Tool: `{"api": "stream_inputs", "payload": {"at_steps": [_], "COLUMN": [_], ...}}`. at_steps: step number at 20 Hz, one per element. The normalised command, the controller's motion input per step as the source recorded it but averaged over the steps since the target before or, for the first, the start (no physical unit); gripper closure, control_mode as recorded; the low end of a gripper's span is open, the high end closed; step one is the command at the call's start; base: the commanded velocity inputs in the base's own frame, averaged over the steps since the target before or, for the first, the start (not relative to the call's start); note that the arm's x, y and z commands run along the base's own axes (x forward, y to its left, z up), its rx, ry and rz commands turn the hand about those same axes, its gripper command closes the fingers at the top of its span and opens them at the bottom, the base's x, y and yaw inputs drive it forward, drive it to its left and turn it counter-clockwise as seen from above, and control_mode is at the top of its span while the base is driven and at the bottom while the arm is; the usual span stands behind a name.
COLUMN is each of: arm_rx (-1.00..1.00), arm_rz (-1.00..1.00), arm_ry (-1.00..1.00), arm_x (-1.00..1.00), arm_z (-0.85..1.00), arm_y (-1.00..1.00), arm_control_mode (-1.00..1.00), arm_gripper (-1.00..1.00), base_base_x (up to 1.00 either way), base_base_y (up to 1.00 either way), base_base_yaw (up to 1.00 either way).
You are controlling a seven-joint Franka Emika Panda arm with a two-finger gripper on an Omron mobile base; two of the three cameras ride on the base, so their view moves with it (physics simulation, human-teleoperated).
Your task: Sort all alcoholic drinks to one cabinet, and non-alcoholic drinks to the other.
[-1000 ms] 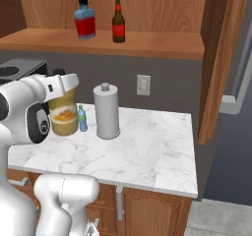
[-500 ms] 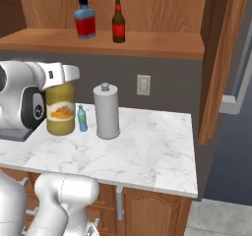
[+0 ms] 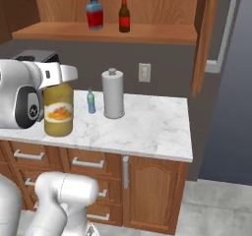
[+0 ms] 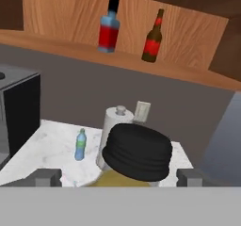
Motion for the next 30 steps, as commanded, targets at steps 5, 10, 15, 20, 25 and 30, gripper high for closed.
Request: {"api": "stream_inputs", "payload": {"at_steps": [5, 10, 15, 20, 25, 30], "arm_rx": [0.00, 0.00, 0.00, 0.00, 0.00, 0.00], "arm_rz": [0.00, 0.00, 0.00, 0.00, 0.00, 0.00], "arm_ry": [0.00, 0.00, 0.00, 0.00, 0.00, 0.00], "arm_x": [0.00, 0.00, 0.00, 0.00, 0.00, 0.00], "arm_z": [0.00, 0.00, 0.00, 0.00, 0.00, 0.00], "arm_y": [0.00, 0.00, 0.00, 0.00, 0.00, 0.00], "arm_control_mode": [1.00, 1.00, 1.00, 1.00, 1.00, 1.00], "arm_gripper": [1.00, 1.00, 1.00, 1.00, 1.00, 1.00], "base_base_x": [-0.83, -0.61, -0.14, -0.25, -0.58, -0.45], "base_base_y": [0.00, 0.03, 0.48, 0.77, 0.76, 0.67], "base_base_yaw": [-0.04, -0.01, 0.00, 0.00, 0.00, 0.00]}}
